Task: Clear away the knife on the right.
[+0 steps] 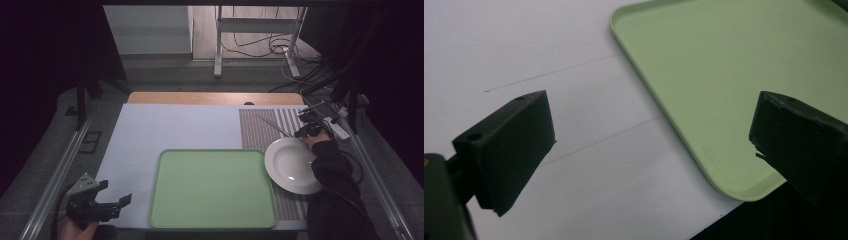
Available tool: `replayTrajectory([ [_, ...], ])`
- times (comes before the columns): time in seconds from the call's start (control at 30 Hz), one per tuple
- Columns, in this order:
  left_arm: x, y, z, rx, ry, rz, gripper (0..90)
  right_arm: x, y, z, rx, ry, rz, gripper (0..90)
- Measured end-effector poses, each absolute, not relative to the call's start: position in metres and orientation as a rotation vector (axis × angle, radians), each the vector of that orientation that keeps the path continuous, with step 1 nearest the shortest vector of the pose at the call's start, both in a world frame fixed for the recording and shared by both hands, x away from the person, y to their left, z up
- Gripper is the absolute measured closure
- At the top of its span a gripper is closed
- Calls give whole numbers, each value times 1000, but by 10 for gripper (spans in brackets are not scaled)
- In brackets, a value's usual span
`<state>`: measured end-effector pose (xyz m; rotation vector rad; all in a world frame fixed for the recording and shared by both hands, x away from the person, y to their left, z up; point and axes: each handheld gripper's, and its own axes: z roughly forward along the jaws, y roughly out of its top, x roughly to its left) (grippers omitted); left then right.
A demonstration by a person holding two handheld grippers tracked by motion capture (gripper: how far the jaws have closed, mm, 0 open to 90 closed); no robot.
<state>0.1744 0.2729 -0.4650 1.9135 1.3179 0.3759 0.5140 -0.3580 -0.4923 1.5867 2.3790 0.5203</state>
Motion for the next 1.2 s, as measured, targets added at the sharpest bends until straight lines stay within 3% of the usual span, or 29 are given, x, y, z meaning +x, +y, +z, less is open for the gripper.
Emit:
replayTrajectory([
  [0.17,176,272,-465,1919,1312,375,42,508,-361,-490,1586,2401,503,900],
  [0.33,176,272,-465,1922,1311,372,43,513,-364,-478,1642,2245,676,567],
  [0.4,176,272,-465,1923,1311,373,43,515,-362,-478,1644,2242,681,390],
  [0.43,176,272,-465,1923,1311,373,43,515,-362,-478,1644,2242,681,390],
  [0.47,176,272,-465,1923,1310,373,42,518,-358,-479,1647,2255,668,239],
  [0.6,176,272,-465,1923,1313,371,42,523,-351,-481,1666,2248,638,9],
  [0.83,176,272,-465,1923,1311,371,42,530,-334,-494,1608,2326,511,0],
  [0.93,176,272,-465,1923,1311,371,42,531,-331,-501,1578,2362,456,88],
  [1.2,176,272,-465,1923,1311,371,42,531,-331,-501,1578,2362,456,88],
])
